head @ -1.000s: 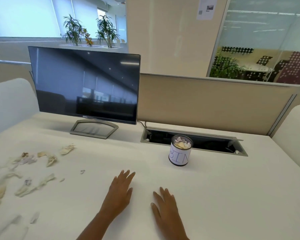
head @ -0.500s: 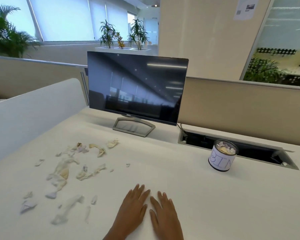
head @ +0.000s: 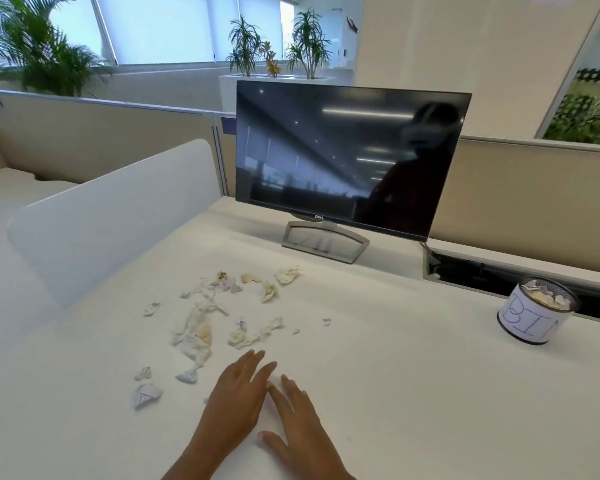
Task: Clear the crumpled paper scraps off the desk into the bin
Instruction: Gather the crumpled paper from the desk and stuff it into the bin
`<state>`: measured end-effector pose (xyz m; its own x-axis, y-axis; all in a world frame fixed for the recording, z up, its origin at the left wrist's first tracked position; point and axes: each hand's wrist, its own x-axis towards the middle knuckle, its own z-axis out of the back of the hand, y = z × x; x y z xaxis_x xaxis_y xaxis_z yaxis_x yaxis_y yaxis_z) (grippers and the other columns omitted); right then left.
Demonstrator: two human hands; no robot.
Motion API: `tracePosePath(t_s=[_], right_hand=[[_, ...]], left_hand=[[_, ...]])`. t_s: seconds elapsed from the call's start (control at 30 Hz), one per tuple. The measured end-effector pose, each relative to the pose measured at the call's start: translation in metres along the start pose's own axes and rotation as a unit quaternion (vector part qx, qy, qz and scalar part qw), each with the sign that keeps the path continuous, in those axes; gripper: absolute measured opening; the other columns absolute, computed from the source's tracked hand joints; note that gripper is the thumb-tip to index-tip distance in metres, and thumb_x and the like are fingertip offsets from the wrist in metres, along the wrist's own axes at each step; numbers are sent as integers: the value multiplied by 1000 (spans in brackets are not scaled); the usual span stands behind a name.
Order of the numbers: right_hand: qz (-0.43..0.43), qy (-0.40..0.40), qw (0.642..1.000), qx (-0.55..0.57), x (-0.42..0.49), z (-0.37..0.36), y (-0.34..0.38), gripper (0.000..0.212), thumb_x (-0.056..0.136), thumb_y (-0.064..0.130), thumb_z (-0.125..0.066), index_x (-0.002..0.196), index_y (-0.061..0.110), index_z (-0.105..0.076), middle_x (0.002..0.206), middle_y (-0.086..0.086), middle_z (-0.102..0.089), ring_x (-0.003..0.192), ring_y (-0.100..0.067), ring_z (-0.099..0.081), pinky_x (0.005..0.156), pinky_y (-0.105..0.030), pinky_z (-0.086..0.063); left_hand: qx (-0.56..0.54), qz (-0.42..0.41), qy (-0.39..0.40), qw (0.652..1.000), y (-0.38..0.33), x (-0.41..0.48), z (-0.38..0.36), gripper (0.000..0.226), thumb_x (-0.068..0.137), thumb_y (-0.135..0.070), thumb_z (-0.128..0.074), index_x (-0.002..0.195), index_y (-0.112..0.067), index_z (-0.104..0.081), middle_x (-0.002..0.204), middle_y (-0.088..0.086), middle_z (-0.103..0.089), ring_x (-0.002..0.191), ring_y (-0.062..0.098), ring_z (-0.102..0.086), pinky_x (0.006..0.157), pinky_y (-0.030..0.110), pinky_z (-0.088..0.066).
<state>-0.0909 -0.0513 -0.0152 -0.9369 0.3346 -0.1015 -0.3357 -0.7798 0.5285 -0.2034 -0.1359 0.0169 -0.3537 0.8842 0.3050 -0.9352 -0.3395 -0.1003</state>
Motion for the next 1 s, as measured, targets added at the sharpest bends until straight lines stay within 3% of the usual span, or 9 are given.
tracePosePath(t_s=[0.07,0.2,0.3,0.5,0.63,0.7,0.83,0.93,1.0], right_hand=[[12,20,999,-22,10,-4,6,68,96,44,-35,149,18,0,157,-9,17,146,-20,12,119,-27,6],[52,-155,986,-7,19,-2,10,47,92,34,-50,137,22,-45,150,-6,-36,138,-17,-35,111,-22,-29],[63,-104,990,-65,16,1,1,42,91,46,-48,131,33,-48,138,18,-43,129,1,-37,100,-15,-28],[24,-101,991,-88,30,21,-24,26,95,14,-40,115,15,-57,121,-2,-53,117,-16,-45,87,-27,-43],[-72,-223,970,63,44,44,-38,21,91,2,-51,101,6,-68,105,-7,-64,102,-17,-56,80,-6,-33],[-134,-291,936,144,53,59,-45,17,85,-7,-56,92,-1,-71,96,-14,-68,94,-22,-61,76,-4,-37],[-209,-356,885,213,75,82,-58,16,84,-9,-56,92,-7,-70,100,-22,-68,96,-31,-63,83,-23,-43],[-249,-345,881,208,94,84,-64,21,87,-2,-55,106,-7,-65,115,-24,-62,110,-32,-57,95,-31,-40],[-257,-315,895,182,107,77,-60,29,90,7,-56,116,-6,-59,124,-22,-57,122,-30,-48,105,-31,-32]], left_hand=[[5,4,-19,1000,18,-12,-3,67,100,-33,-8,97,-20,-73,101,2,-75,92,19,-72,69,25,-58],[-4,2,-1,1000,45,-33,-9,52,96,-49,-10,109,-25,-55,101,-1,-73,96,12,-55,72,22,-51],[-4,-17,-41,999,53,-37,-13,45,95,-50,-11,104,-28,-50,99,-9,-62,82,6,-44,66,16,-40],[3,32,-83,996,53,-10,-14,45,100,-37,1,79,-29,-38,65,-9,-58,44,-1,-55,30,16,-34],[-27,83,-66,994,51,14,-5,19,96,-22,-47,76,-24,-46,59,-1,-61,36,7,-58,32,18,-40],[-44,154,-59,985,51,28,-1,27,96,-25,-44,74,-17,-56,60,5,-62,37,16,-60,30,22,-42],[-46,229,-21,972,55,55,2,15,77,-12,-74,74,-2,-63,65,12,-63,39,24,-61,30,27,-45],[-36,273,56,960,58,69,0,27,93,-33,-53,106,-10,-57,101,9,-61,68,21,-69,52,28,-54],[-37,243,42,968,57,69,-8,34,73,-36,-76,91,-8,-67,84,14,-65,51,23,-66,36,25,-49]])
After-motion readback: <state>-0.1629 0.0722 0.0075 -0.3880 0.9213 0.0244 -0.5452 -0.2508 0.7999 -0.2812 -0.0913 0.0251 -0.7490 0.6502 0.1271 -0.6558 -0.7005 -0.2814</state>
